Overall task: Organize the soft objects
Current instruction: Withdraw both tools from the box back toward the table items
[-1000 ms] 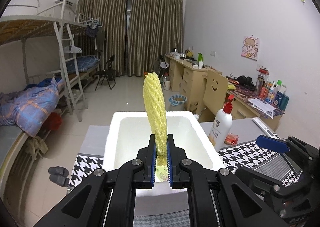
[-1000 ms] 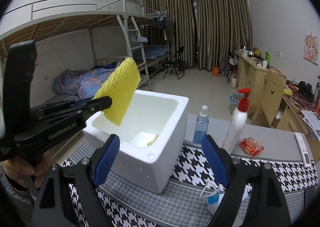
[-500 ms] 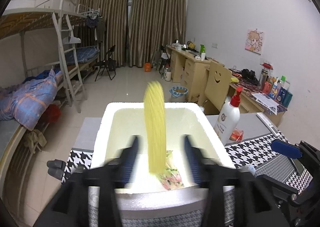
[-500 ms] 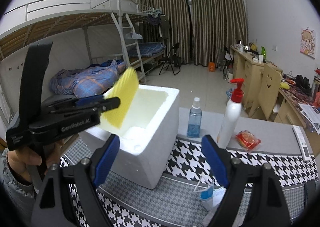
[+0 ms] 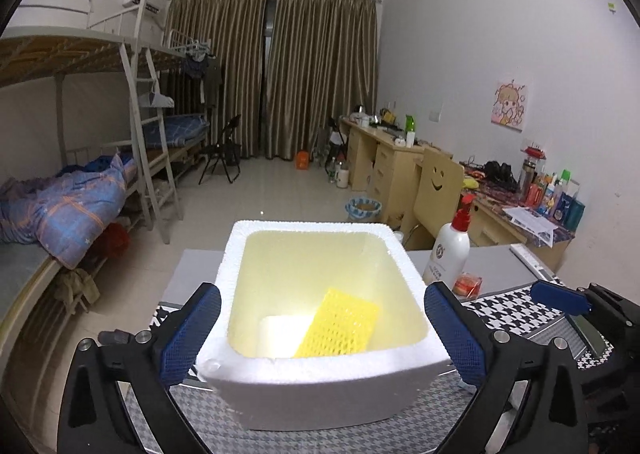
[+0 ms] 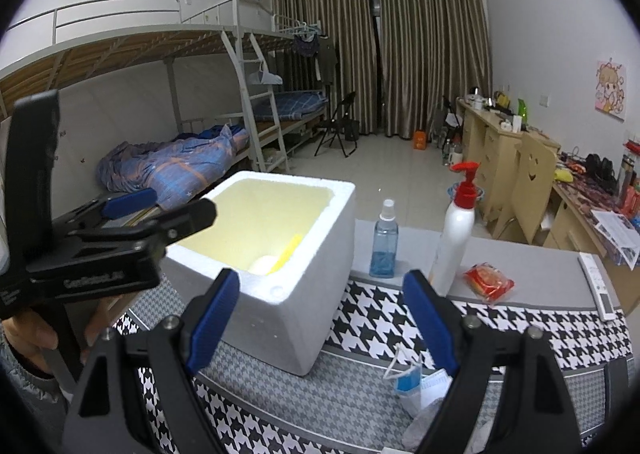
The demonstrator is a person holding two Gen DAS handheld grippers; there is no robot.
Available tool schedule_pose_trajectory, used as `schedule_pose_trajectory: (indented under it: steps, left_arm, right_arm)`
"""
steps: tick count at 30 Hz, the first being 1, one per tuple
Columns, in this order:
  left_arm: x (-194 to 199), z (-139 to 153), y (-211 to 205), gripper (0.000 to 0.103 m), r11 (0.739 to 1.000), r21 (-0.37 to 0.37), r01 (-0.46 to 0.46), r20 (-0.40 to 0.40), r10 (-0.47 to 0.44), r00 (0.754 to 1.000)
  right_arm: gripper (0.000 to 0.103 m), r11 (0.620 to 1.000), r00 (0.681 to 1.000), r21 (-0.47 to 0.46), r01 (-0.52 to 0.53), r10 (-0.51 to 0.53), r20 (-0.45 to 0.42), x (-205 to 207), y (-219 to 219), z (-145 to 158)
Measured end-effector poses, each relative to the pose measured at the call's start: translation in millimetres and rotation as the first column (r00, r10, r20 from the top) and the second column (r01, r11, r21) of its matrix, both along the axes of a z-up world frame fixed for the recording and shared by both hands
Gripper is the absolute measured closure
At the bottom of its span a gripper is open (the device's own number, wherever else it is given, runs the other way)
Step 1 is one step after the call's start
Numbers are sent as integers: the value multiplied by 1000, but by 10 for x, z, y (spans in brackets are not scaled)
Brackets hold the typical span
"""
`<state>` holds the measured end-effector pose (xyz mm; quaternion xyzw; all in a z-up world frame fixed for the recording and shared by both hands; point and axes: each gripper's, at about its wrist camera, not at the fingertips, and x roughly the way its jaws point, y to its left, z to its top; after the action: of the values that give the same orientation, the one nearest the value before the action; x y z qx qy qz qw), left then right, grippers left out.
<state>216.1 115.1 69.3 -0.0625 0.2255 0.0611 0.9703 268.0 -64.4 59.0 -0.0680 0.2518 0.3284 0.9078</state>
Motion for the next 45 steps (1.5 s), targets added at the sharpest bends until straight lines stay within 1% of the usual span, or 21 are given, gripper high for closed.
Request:
schedule_pose_trajectory:
  steps: [7,11,17,26,36,39,45]
  left_arm:
    - [-208,88,-74,1,1000,3,-11,26,11,1000]
    - [-326,133,-128,1,999,33,-23,41,21,999]
    - [-466,164,-169,1,999,45,-29,53,26,998]
    - [-766,181,-286,1,998,65,-5,77,0,997]
    - [-1012,123,-444,1,997,78,23,99,-30,995]
    - [-1055,94,-466,1,997,71,10,104,-18,994]
    - [-1119,8,-533,1,998,60,30,103,-36,994]
  right_arm:
    - [16,1000,1000,13,-1,1,10,-125,-43,50]
    - [16,1000,1000,15,3,-3,24,-194,-78,76]
    - [16,1000,999,22,11,-12,44,-327,-150,117]
    - [16,999,997,36,22,-24,68,-555,-298,158]
    - [16,998,995,35,42,-45,92,-768,-434,107]
    - [16,998,993,31,54,-57,104,-805,-471,86]
    - [16,997,991,36,69,-73,112,-865,-560,46]
